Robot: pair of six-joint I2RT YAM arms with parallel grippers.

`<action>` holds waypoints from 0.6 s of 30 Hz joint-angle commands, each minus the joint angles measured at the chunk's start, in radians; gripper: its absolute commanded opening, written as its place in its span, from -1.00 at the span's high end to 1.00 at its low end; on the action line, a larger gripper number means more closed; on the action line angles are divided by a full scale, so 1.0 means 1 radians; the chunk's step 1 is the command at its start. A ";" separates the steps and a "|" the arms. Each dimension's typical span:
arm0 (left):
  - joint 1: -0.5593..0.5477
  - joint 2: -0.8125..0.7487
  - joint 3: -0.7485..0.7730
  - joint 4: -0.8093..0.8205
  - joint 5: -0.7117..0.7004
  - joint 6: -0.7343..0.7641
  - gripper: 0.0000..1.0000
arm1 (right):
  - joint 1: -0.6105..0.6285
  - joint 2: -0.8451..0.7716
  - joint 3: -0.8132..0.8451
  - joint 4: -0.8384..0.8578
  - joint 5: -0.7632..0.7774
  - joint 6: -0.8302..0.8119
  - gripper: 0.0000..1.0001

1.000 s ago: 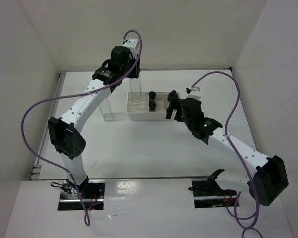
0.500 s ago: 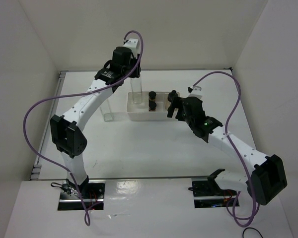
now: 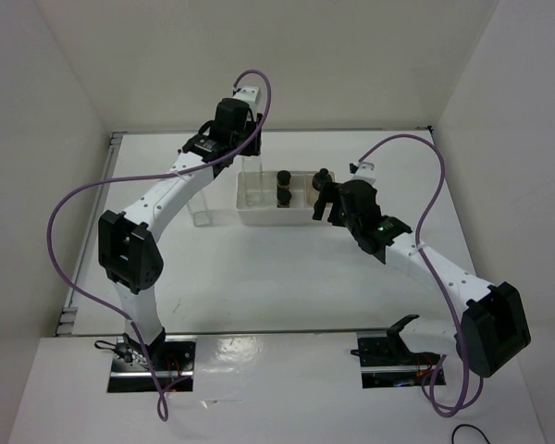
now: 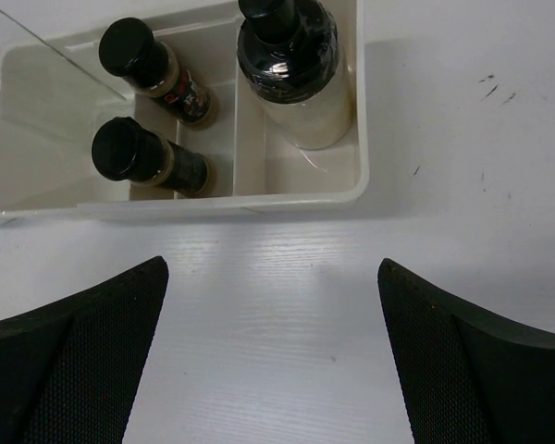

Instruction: Organize the condiment bottles

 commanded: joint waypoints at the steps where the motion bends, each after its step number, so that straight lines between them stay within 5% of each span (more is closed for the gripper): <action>1: -0.004 -0.010 0.002 0.125 -0.022 -0.016 1.00 | -0.007 0.007 -0.003 0.047 0.000 -0.013 -0.96; 18: -0.004 -0.001 -0.025 0.144 -0.032 -0.016 0.85 | -0.007 0.017 0.006 0.047 0.000 -0.013 -0.96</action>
